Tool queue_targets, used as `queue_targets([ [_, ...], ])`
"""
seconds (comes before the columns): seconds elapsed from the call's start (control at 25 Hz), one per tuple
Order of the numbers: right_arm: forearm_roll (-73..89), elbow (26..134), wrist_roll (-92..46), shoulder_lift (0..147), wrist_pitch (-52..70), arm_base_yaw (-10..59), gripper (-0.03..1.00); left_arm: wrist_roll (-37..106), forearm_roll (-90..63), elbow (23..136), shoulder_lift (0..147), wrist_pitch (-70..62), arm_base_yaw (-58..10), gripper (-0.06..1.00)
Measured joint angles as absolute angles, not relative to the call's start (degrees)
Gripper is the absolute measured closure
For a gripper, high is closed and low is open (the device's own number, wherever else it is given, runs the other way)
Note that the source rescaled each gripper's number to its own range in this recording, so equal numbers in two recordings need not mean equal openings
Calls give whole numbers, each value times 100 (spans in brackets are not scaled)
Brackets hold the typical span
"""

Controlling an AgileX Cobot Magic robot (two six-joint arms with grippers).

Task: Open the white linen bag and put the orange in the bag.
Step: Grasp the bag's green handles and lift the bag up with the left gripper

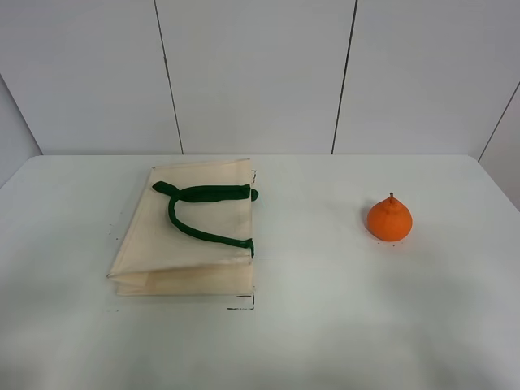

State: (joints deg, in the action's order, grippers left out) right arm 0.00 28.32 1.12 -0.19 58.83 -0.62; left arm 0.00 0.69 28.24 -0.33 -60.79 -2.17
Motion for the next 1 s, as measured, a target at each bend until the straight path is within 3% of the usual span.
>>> queue_targets([
  [0.52, 0, 2832, 112, -19, 5883, -62, -3, 0, 88, 3259, 418, -6101, -217, -6],
  [1.0, 0, 2832, 112, -19, 5883, -62, -3, 0, 72, 5696, 5878, -5981, -217, -6],
])
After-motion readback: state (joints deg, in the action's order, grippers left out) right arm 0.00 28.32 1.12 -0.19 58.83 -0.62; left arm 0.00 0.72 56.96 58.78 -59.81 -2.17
